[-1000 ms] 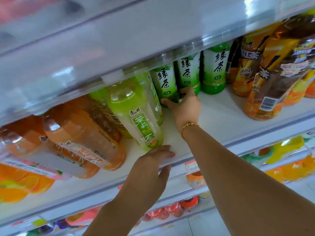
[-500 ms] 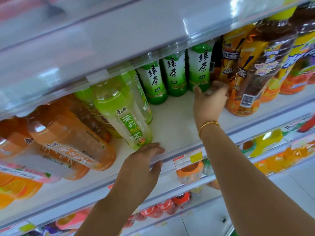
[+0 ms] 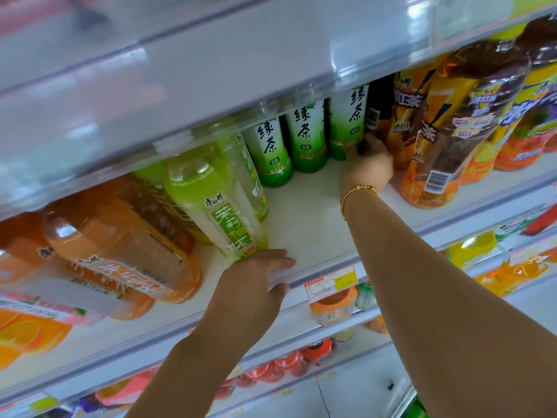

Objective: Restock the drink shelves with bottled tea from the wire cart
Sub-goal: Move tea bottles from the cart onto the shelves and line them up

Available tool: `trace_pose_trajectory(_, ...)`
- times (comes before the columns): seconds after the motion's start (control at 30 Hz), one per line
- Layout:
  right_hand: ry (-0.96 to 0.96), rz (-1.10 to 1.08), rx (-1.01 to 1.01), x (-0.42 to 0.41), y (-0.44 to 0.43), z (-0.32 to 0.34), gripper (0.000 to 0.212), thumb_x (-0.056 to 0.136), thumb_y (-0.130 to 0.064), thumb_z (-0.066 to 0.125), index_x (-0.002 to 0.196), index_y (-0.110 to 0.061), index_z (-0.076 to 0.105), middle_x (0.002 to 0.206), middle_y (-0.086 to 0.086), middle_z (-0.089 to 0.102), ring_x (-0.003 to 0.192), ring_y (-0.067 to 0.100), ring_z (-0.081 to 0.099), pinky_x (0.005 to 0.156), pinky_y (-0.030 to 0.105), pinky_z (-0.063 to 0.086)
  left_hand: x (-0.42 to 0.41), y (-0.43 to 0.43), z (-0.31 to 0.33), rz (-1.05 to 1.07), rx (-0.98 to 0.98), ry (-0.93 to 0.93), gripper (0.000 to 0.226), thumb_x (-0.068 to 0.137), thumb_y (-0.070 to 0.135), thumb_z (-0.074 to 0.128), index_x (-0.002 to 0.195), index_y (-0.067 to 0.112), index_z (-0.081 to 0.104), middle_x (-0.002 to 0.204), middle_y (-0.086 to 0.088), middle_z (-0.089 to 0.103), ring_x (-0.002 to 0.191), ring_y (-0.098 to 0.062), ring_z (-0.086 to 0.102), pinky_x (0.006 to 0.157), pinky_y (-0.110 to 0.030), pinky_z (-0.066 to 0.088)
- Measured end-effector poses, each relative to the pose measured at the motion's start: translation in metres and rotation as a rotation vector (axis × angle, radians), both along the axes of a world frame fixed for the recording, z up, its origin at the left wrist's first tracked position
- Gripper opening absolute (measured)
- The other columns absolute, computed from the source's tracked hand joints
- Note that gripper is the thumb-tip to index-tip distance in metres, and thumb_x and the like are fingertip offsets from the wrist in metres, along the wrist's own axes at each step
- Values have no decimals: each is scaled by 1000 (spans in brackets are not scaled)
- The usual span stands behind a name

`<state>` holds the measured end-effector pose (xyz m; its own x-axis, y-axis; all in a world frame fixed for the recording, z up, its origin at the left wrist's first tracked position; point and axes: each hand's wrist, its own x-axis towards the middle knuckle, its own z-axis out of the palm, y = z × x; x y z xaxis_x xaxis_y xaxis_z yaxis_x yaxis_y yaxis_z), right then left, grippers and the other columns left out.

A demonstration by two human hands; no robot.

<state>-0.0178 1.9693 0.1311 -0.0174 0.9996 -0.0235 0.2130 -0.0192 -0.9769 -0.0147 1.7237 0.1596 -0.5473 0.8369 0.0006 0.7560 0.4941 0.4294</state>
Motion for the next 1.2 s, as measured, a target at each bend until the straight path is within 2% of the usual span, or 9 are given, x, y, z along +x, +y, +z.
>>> trace_pose_trajectory(0.3,106,346,-148,37,-28,14,34,85,-8,57,118,-12,62,101,3,64,91,18,57,84,29,49,7,3,-2,-8,-3,7,35,88,8,62,121,20,64,132,9,57,121,-9,53,106,-16,34)
trace_pose_trajectory(0.4,235,478,-157,99,-70,32,8,87,-11,60,83,-10,67,73,4,63,66,15,63,69,30,55,38,0,-2,-89,148,12,27,90,15,60,115,13,67,122,2,63,113,-12,58,96,-13,37)
trace_pose_trajectory(0.47,96,448,-39,161,-100,35,31,88,-25,62,62,-9,60,54,6,58,46,15,55,51,27,48,73,-4,-5,-151,309,-14,23,91,28,53,98,13,69,102,3,66,97,-9,59,86,-13,42)
trace_pose_trajectory(0.53,-91,383,1,228,-125,18,45,87,-36,62,60,-1,55,51,15,54,45,23,48,49,32,42,108,-7,-18,-207,372,-75,30,91,33,49,77,9,62,81,1,61,78,-13,56,72,-22,44)
trace_pose_trajectory(0.67,-446,240,-325,353,-149,-71,28,85,-31,64,67,-11,59,61,5,59,60,22,56,60,33,45,171,7,-79,-312,203,-319,43,90,41,45,61,9,48,63,0,48,61,-14,48,57,-32,42)
trace_pose_trajectory(0.73,-596,218,-565,403,-162,-121,18,85,-26,64,89,-9,65,86,9,68,85,29,62,73,31,45,201,15,-123,-377,7,-424,37,89,43,49,67,13,52,70,2,53,67,-11,55,61,-32,46)
trace_pose_trajectory(0.83,-702,228,-825,449,-190,-193,33,87,-28,62,116,-11,59,117,9,62,106,27,59,85,26,43,236,20,-196,-482,-385,-494,12,90,29,59,94,18,62,103,1,61,97,-14,60,79,-26,46)
trace_pose_trajectory(0.97,-475,184,-1007,454,-224,-258,51,87,-18,62,134,-11,44,130,12,52,102,22,57,87,31,48,259,12,-274,-537,-712,-436,48,90,21,61,135,17,45,140,-6,44,126,-21,46,101,-28,38)
trace_pose_trajectory(1.2,-345,-145,-338,438,-169,-269,58,88,-13,60,139,-25,34,138,3,40,106,16,56,84,26,49,258,23,-338,-562,-748,-226,88,86,25,65,152,23,7,159,1,-1,147,-21,-4,119,-41,15)
